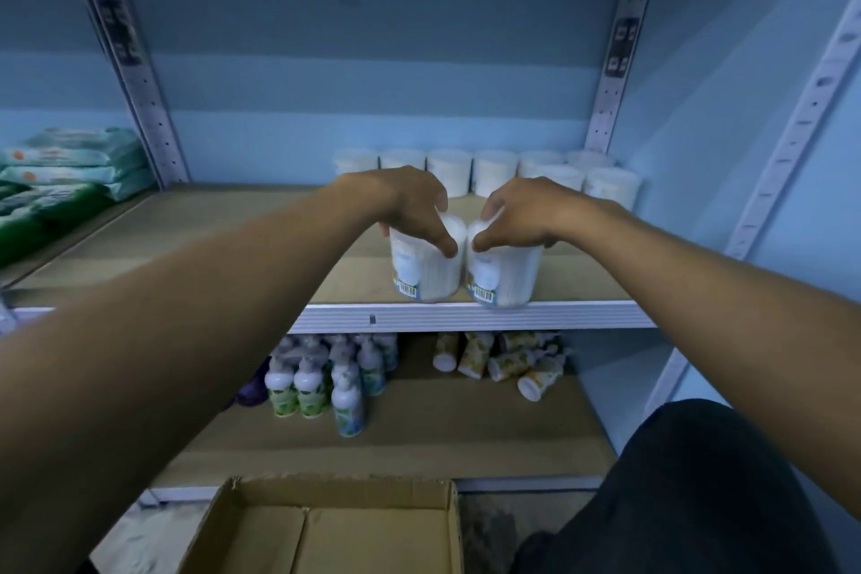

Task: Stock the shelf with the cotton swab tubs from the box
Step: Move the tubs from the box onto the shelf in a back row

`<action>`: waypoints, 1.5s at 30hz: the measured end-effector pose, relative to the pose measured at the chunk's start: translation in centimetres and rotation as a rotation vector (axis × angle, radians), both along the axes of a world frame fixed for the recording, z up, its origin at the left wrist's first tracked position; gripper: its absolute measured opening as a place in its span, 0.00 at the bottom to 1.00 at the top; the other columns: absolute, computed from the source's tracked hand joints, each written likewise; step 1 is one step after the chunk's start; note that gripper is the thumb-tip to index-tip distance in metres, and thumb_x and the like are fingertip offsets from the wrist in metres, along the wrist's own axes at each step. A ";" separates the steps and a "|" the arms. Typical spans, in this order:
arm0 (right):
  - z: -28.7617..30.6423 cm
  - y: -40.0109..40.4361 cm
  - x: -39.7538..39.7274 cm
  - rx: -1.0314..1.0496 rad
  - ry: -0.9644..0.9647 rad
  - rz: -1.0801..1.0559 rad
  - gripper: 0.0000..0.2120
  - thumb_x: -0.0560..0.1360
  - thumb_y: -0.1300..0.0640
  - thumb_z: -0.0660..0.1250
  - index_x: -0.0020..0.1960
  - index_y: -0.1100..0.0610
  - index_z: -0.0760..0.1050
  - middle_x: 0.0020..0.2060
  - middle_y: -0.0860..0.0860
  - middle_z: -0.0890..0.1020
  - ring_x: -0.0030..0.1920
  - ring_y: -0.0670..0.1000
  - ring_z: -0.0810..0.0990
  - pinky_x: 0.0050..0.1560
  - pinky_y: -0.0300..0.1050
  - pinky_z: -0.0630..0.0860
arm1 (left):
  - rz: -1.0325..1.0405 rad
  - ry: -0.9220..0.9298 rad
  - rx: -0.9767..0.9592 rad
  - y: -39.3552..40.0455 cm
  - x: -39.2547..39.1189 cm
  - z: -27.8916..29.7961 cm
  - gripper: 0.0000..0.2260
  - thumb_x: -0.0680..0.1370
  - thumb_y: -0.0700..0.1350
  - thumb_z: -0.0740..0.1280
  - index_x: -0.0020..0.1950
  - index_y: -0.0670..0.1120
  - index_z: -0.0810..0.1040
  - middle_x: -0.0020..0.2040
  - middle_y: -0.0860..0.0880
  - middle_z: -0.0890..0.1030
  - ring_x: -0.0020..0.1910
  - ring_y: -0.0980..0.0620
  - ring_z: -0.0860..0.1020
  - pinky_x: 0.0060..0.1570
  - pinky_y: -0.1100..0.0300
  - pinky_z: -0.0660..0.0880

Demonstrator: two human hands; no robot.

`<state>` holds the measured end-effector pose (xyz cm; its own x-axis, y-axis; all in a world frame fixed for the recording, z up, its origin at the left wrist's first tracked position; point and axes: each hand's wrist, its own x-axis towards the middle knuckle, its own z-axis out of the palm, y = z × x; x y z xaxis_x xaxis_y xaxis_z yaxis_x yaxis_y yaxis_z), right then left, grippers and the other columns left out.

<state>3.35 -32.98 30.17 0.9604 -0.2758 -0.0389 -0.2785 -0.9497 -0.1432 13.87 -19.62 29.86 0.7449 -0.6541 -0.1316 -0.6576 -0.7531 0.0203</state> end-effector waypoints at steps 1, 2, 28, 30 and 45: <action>-0.2 -0.1 0.2 -0.006 -0.004 0.002 0.22 0.72 0.42 0.71 0.61 0.54 0.80 0.58 0.52 0.80 0.56 0.55 0.79 0.55 0.52 0.80 | -0.001 0.008 0.005 -0.1 0.2 -0.1 0.42 0.57 0.73 0.68 0.67 0.55 0.73 0.67 0.53 0.75 0.58 0.46 0.80 0.58 0.49 0.78; -0.3 -0.3 0.3 -0.009 -0.010 0.006 0.22 0.73 0.41 0.71 0.61 0.53 0.80 0.59 0.52 0.80 0.57 0.54 0.78 0.56 0.51 0.79 | -0.005 0.019 0.007 -0.3 0.4 -0.2 0.40 0.59 0.72 0.69 0.67 0.54 0.74 0.67 0.53 0.75 0.59 0.46 0.79 0.58 0.49 0.78; -1.9 -0.4 0.8 -0.145 -0.116 0.009 0.26 0.69 0.59 0.79 0.65 0.49 0.77 0.59 0.55 0.76 0.56 0.58 0.77 0.42 0.47 0.70 | -0.066 -0.054 -0.191 0.1 0.0 -0.8 0.21 0.67 0.52 0.80 0.59 0.57 0.83 0.58 0.54 0.80 0.53 0.47 0.81 0.51 0.53 0.80; -2.1 -0.7 1.2 -0.158 -0.116 0.009 0.26 0.69 0.60 0.78 0.65 0.49 0.77 0.59 0.56 0.75 0.55 0.59 0.77 0.42 0.47 0.70 | -0.071 -0.083 -0.205 -0.4 0.4 -1.2 0.21 0.68 0.51 0.80 0.60 0.56 0.83 0.60 0.53 0.80 0.59 0.48 0.79 0.57 0.53 0.78; -2.6 -4.5 6.3 -0.194 -0.134 0.019 0.23 0.69 0.60 0.78 0.62 0.51 0.78 0.60 0.57 0.75 0.55 0.59 0.77 0.46 0.45 0.70 | -0.074 -0.106 -0.362 -4.0 5.8 -3.2 0.18 0.70 0.46 0.79 0.60 0.51 0.84 0.58 0.50 0.83 0.57 0.49 0.78 0.52 0.61 0.71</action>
<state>9.63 -37.44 27.56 0.9586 -0.2475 0.1412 -0.2511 -0.9679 0.0083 19.71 -23.63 26.67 0.6908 -0.6968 0.1929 -0.7228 -0.6598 0.2052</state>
